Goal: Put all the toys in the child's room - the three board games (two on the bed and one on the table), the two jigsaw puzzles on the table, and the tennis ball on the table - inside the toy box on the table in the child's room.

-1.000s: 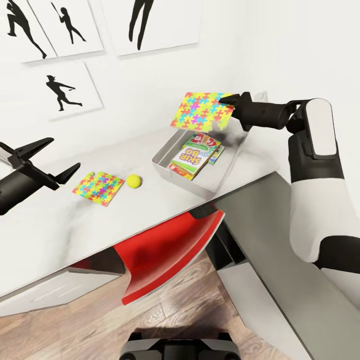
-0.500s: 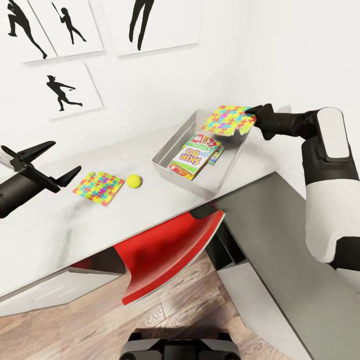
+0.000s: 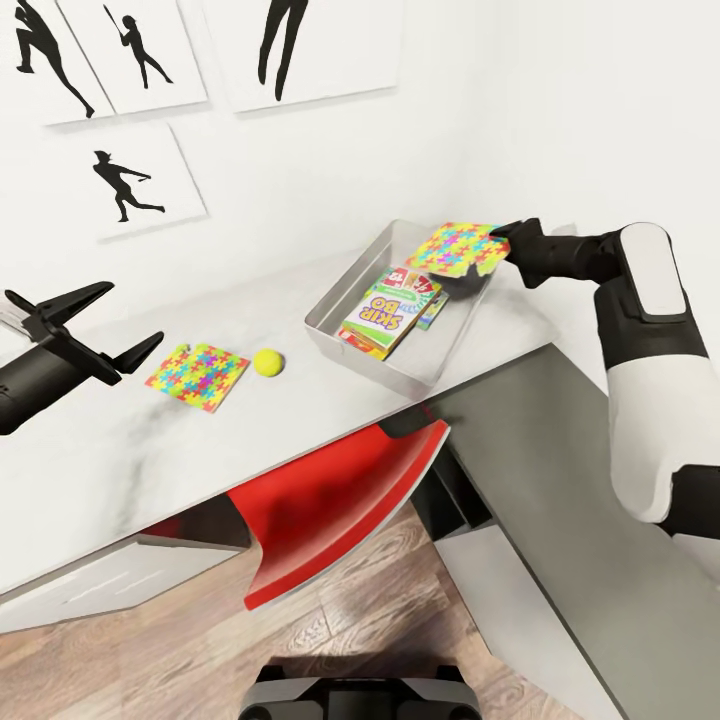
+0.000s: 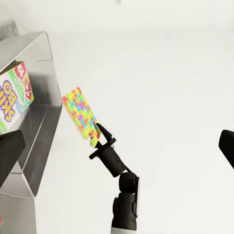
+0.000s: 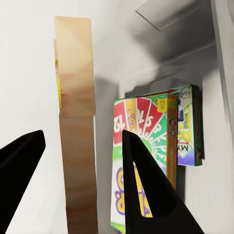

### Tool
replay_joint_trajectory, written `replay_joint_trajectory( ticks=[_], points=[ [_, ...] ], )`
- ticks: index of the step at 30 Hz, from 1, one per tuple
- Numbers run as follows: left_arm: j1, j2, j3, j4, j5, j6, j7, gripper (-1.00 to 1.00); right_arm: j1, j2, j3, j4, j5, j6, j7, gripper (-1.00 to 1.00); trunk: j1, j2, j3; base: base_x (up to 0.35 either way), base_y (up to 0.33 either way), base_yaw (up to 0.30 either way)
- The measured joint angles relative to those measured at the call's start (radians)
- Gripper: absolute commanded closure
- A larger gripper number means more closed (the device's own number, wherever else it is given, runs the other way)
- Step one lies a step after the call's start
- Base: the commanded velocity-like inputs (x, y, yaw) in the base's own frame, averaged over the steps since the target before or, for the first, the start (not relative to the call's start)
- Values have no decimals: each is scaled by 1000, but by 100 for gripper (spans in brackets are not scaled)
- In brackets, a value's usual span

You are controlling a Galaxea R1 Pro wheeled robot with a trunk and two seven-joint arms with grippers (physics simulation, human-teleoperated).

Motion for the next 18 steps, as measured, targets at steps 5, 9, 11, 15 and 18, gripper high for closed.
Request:
replay_joint_trajectory(
  ticks=[5, 9, 11, 15, 18],
  points=[
    [-1, 1, 0, 0, 0, 1, 2, -100, -2, 4, 2, 4, 1, -3, 0, 100, 0, 0, 1, 0, 0, 103],
    [-1, 2, 0, 0, 0, 1, 2, -100, -3, 5, 2, 5, 1, -4, 1, 100, 0, 0, 2, 0, 0, 215],
    [-1, 2, 0, 0, -1, 1, 2, -100, -3, 5, 2, 5, 1, -4, 1, 100, 0, 0, 2, 0, 0, 250],
    [-1, 2, 0, 0, -1, 1, 3, -100, -3, 4, 2, 5, 1, -4, 2, 100, 0, 0, 3, 0, 0, 208],
    [-1, 3, 0, 0, -1, 1, 2, -100, -3, 0, 2, 5, 1, -4, 2, 100, 0, 0, 3, 0, 0, 101]
  ],
)
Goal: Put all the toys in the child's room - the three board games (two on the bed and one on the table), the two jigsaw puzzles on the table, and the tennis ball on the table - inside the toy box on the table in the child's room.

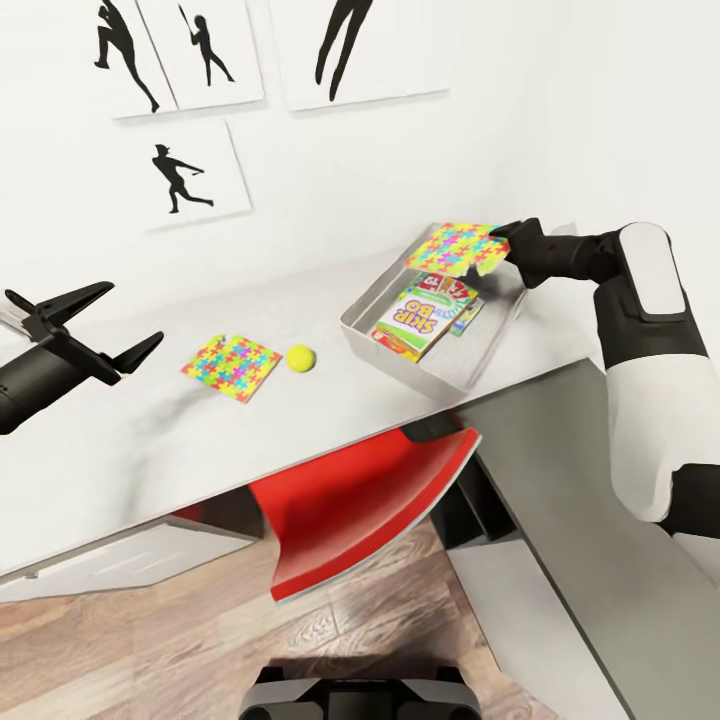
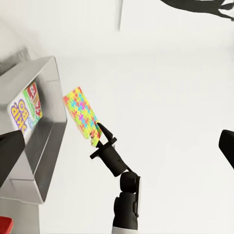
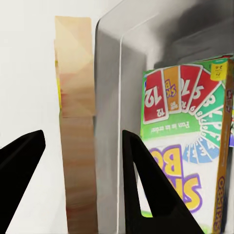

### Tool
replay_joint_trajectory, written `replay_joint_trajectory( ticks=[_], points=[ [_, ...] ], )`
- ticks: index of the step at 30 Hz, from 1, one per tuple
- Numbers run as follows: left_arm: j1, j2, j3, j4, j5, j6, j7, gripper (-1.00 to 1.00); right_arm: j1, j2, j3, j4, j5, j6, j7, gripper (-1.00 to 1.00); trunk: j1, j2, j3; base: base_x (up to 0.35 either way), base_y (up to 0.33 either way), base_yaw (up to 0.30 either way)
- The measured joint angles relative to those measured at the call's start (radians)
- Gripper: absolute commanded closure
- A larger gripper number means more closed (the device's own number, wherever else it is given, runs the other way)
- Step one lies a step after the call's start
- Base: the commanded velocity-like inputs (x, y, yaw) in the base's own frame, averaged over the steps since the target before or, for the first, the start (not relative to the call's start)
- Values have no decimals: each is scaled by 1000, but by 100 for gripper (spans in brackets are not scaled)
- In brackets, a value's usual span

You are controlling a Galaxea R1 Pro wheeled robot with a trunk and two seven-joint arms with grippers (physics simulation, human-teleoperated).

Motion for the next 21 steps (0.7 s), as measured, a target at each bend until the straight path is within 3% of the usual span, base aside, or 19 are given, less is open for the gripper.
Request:
replay_joint_trajectory(
  ticks=[21],
  points=[
    [2, 2, 1, 0, 0, 0, -1, -100, 2, 1, 2, 9, 0, 2, 0, 100, 0, 0, -3, 0, 0, 18]
  ],
)
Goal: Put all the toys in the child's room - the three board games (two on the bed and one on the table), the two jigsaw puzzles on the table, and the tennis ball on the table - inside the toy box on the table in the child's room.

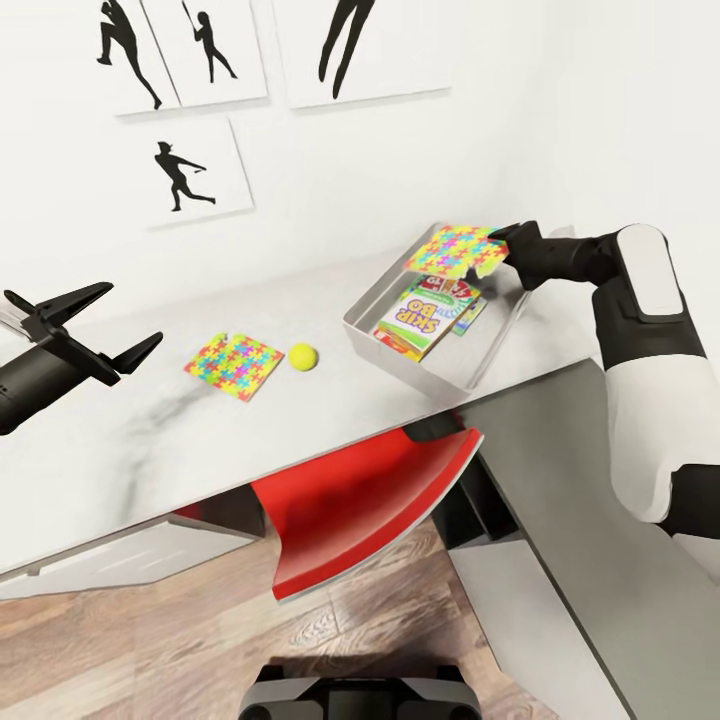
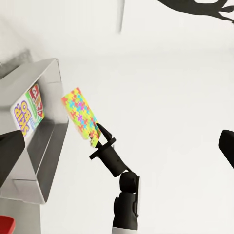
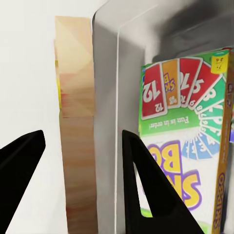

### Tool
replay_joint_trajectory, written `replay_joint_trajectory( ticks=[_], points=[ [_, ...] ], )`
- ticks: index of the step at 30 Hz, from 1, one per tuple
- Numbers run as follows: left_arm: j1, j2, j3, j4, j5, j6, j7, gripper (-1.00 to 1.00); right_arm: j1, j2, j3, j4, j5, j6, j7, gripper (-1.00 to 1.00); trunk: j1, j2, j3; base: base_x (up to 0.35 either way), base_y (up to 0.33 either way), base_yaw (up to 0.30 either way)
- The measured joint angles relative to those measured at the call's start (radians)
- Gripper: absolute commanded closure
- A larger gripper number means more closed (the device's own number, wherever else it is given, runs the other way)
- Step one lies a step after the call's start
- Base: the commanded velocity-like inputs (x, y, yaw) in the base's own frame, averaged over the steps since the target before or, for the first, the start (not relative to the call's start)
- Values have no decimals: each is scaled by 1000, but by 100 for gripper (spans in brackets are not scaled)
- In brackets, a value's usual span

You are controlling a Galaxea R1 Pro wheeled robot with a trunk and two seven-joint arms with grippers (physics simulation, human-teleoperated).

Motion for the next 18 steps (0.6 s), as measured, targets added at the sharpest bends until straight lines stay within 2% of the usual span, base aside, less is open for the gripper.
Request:
replay_joint_trajectory(
  ticks=[18],
  points=[
    [-1, 0, 0, 0, 0, 0, 0, -100, -2, -1, -2, 7, 0, 13, 0, 100, 0, 0, -27, 0, 0, 0]
  ],
)
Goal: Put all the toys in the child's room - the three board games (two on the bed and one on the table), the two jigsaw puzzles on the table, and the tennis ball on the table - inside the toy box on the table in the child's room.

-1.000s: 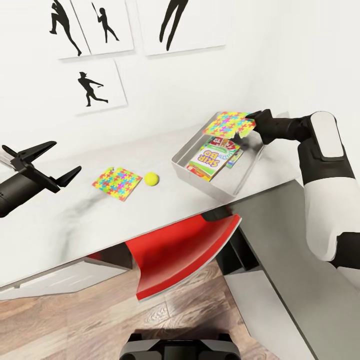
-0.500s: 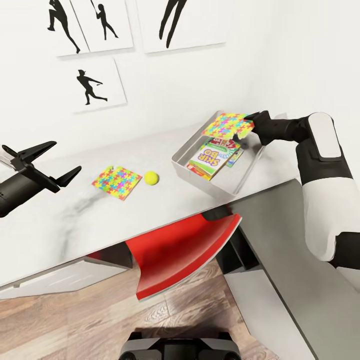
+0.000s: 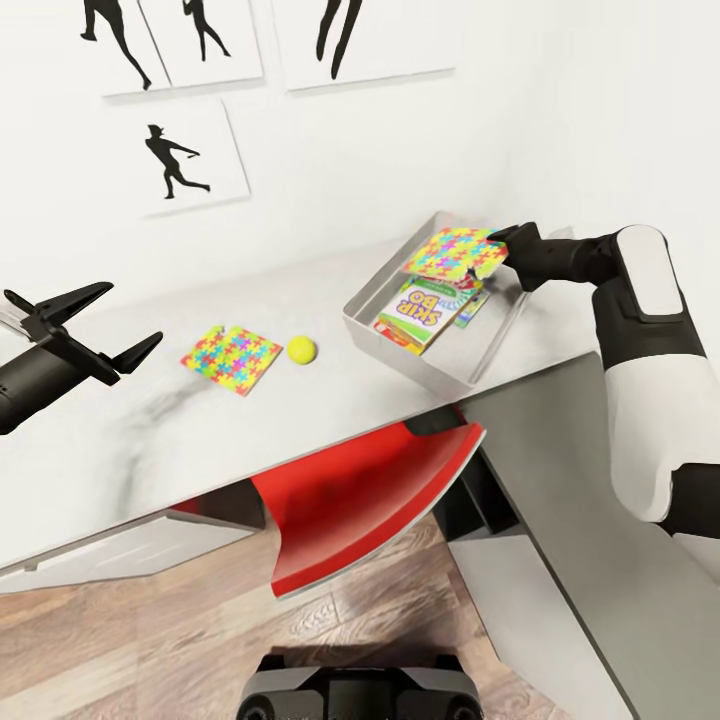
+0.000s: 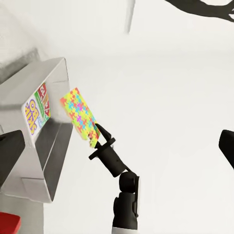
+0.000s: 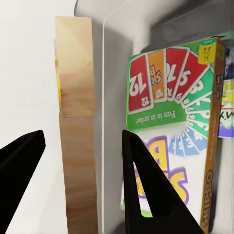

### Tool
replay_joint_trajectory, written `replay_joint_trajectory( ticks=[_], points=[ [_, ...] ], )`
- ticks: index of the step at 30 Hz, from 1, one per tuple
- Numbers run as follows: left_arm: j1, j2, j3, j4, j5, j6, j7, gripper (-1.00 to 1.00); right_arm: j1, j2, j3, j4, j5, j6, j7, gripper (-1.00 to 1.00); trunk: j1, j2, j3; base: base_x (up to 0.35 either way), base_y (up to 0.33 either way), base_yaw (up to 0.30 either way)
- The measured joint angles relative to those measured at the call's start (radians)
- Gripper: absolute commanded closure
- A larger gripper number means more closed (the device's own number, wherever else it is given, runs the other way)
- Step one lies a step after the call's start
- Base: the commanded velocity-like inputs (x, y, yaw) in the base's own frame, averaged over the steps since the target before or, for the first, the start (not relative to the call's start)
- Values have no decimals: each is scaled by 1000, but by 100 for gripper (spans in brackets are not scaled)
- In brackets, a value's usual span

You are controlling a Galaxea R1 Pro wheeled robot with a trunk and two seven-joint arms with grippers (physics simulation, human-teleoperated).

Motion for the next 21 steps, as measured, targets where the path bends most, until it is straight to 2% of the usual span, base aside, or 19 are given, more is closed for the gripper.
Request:
replay_joint_trajectory(
  ticks=[12, 15, 19, 21],
  points=[
    [0, 0, 0, 0, 0, 0, 0, -100, -1, 2, 9, -11, 0, 1, -5, 100, 0, 0, -12, 0, 0, 0],
    [0, 0, 0, 0, 0, 0, -1, -100, -12, 4, 35, -14, 0, 2, -10, 100, 0, 0, -13, 0, 0, 0],
    [0, 0, 0, 0, 0, 0, -1, -100, -40, 1, 103, -13, 1, 1, -14, 100, 0, 0, -13, 0, 0, 0],
    [0, 0, 0, 0, 0, 0, -1, -100, -48, -1, 120, -13, 3, 2, -14, 100, 0, 0, -13, 0, 0, 0]
  ],
)
